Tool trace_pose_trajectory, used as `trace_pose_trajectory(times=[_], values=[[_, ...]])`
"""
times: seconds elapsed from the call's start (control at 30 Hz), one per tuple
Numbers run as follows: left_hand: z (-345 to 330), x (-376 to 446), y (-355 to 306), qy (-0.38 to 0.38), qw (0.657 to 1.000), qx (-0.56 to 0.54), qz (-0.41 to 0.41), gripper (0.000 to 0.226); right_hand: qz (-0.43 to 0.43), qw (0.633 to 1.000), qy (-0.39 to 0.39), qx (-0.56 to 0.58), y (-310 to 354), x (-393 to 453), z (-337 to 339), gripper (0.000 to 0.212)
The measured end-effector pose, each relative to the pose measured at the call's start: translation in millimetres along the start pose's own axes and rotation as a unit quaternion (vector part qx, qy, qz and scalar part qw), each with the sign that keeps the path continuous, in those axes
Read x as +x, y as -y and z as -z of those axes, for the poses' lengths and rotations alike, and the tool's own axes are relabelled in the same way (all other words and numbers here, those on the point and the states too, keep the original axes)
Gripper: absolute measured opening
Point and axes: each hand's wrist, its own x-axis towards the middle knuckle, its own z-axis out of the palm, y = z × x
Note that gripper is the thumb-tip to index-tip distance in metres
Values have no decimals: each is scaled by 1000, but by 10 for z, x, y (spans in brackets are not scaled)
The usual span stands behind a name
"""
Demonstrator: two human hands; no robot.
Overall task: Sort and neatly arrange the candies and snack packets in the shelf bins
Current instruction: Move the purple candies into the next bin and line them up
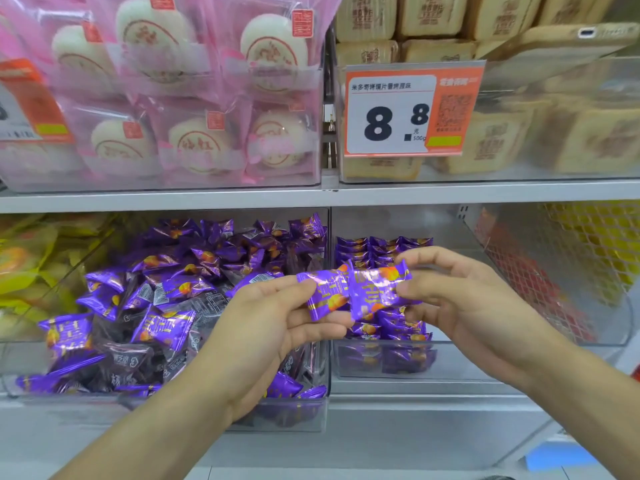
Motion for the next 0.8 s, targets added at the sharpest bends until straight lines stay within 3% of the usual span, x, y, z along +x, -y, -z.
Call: trace_pose_trajectory(times=[0.2,0.3,0.4,0.53,0.6,0.7,0.8], values=[[16,22,26,21,999,42,-15,26,42,995,66,-56,61,-19,-14,29],[8,2,34,35,993,107,-28,29,82,985,80,-126,39,-53,-37,61],[-11,-19,37,56,981,184,-39,37,97,986,52,-123,25,-45,-82,69],[-26,-47,43,99,965,238,-47,66,179,971,16,-160,28,-52,-150,61],[-21,-57,61,116,957,256,-68,59,231,956,8,-181,18,-82,-184,52],[-30,-60,99,126,970,196,-76,47,278,945,2,-171,-20,-87,-185,26],[-63,-60,104,105,984,123,-76,42,257,942,40,-212,-13,-75,-98,32]])
